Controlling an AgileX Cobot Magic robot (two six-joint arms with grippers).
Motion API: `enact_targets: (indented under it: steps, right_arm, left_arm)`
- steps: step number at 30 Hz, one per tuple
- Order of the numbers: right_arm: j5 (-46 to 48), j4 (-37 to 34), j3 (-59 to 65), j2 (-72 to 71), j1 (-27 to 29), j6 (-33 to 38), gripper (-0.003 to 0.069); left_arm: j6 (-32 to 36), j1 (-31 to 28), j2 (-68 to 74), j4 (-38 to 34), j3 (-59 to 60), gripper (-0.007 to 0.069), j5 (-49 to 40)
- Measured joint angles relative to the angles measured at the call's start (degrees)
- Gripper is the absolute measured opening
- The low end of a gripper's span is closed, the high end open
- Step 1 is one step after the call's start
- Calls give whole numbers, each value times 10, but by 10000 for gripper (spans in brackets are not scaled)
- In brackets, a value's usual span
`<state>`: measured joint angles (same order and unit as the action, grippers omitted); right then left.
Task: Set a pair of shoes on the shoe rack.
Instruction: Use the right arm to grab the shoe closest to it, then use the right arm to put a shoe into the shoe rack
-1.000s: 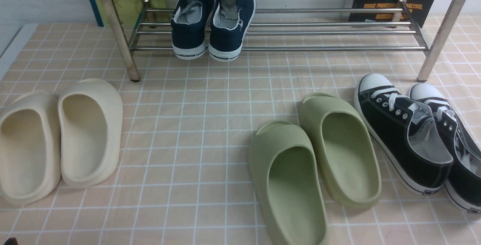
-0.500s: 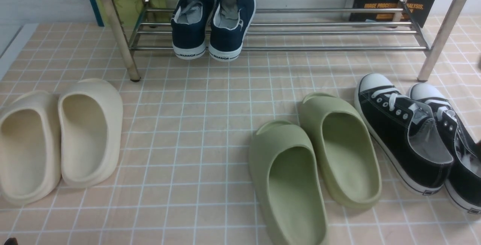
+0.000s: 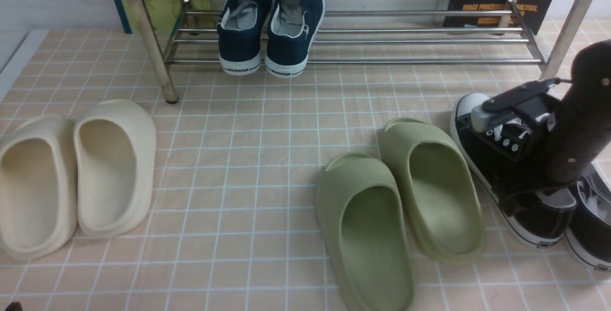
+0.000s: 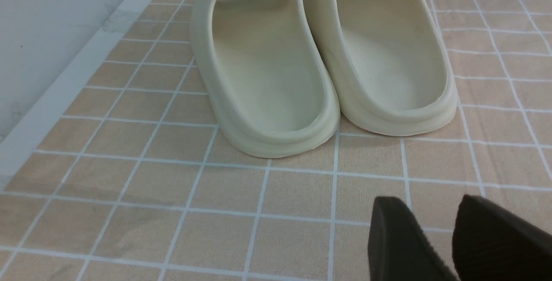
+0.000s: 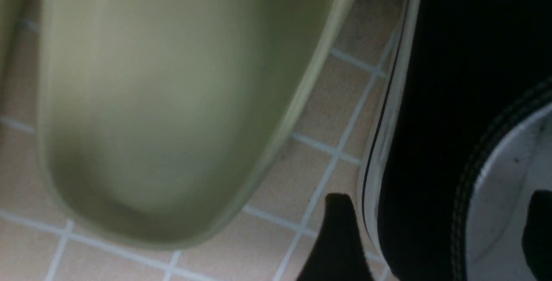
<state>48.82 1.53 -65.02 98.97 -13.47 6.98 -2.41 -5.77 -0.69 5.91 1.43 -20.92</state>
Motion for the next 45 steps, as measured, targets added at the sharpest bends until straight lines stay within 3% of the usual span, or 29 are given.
enact_targets:
  steps: [2,6,9,12,23,36,45]
  right_arm:
    - [-3,1,0,22,0,0,493]
    - [-3,1,-3,35,0,-13,330]
    - [17,1,-26,30,0,-18,99]
    - [51,-4,-62,15,0,-19,-2]
    - [114,-64,-249,23,0,20,-4]
    - [127,-58,-533,241,-1,31,-4]
    - [87,-55,-687,346,-1,39,0]
  left_arm:
    - [0,0,0,0,0,237,0]
    - [0,0,0,0,0,237,0]
    - [0,0,0,0,0,237,0]
    - [0,0,0,0,0,237,0]
    - [0,0,0,0,0,237,0]
    - [0,0,0,0,-1,237,-1]
    - [0,0,0,0,-1,237,-1]
